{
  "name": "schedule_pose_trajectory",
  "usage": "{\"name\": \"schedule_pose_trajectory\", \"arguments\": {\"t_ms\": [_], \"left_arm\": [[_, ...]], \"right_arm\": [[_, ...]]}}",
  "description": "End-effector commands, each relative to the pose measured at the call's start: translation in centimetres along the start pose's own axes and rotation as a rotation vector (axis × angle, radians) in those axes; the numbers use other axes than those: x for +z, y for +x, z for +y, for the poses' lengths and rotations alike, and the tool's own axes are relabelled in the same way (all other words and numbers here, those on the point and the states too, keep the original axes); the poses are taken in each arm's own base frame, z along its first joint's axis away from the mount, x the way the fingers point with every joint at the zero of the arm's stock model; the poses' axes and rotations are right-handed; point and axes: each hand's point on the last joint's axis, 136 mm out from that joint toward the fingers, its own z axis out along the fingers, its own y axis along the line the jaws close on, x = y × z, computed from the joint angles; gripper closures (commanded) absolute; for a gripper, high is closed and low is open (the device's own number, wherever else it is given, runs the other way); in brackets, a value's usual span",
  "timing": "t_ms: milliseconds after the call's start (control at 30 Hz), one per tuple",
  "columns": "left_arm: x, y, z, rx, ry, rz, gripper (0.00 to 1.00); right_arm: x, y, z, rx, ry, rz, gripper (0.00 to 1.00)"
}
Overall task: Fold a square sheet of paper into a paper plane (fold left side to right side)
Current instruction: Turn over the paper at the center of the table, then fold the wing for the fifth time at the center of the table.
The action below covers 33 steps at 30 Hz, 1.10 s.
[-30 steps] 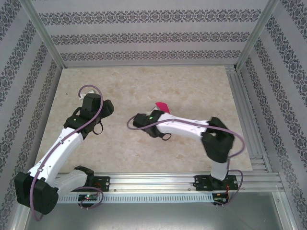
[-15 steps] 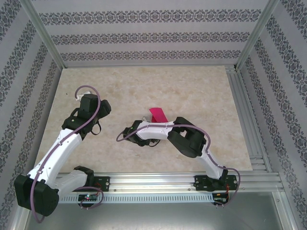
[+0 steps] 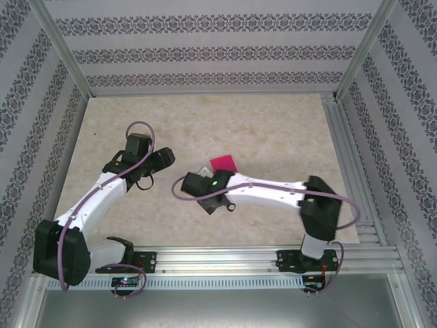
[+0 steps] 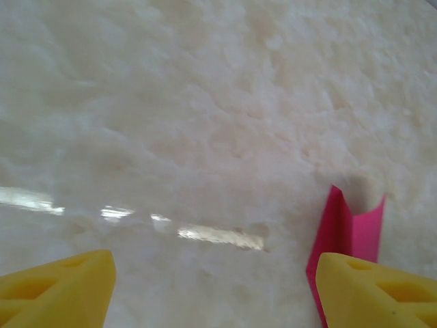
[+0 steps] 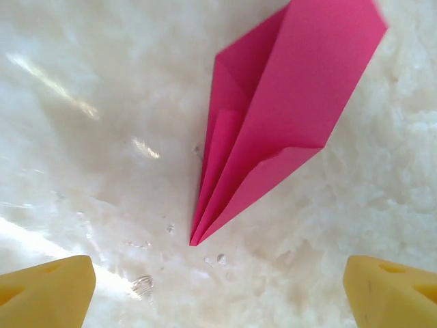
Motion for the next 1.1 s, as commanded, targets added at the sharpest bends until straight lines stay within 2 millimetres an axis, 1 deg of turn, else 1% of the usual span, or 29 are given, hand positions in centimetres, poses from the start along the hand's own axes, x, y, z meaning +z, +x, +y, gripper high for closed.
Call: {"name": "schedule_pose_trajectory", "arguments": {"t_ms": [0,100,267,367,467,567,700,767,867,933,967,1067], "left_arm": [[1.0,1.2,-4.6,0.017,0.224,0.048,0.22],[1.8,2.5,-6.6,0.031,0.293,0.09,0.23],[3.8,4.8,-9.8,0.052,0.368,0.163,0.26],[5.4,6.3,-11.6,0.064,0.389,0.217,0.28],[7.2,7.6,-12.9,0.073,0.399,0.26,0.31],[8.8,8.7,-14.2,0.086,0.41,0.297,0.36],[10.7,9.7,-15.6,0.11,0.421,0.333,0.44],[11.6,10.0,-15.6,0.118,0.403,0.344,0.47],[12.8,10.3,-14.9,0.115,0.367,0.355,0.49],[13.2,10.5,-14.7,0.119,0.353,0.365,0.53],[13.4,10.6,-14.6,0.12,0.353,0.369,0.55],[13.1,10.7,-15.2,0.127,0.389,0.372,0.71]], "right_arm": [[-1.2,-1.0,-1.8,0.147,-0.132,-0.092,0.03],[-1.6,-1.1,-4.7,0.277,-0.212,-0.167,0.02],[-1.7,-0.5,-9.3,0.5,-0.349,-0.287,0.02],[-1.5,0.2,-11.5,0.612,-0.417,-0.349,0.02],[-1.1,1.0,-12.9,0.711,-0.521,-0.397,0.02],[-0.3,1.8,-13.8,0.792,-0.628,-0.426,0.02],[0.6,3.1,-14.3,0.832,-0.688,-0.429,0.02],[0.8,3.5,-14.4,0.839,-0.701,-0.427,0.02],[1.1,3.9,-14.4,0.846,-0.706,-0.419,0.02],[1.3,4.0,-14.3,0.845,-0.708,-0.417,0.02],[1.4,4.1,-14.3,0.848,-0.711,-0.414,0.03],[1.3,3.9,-14.1,0.843,-0.752,-0.422,0.11]]}}
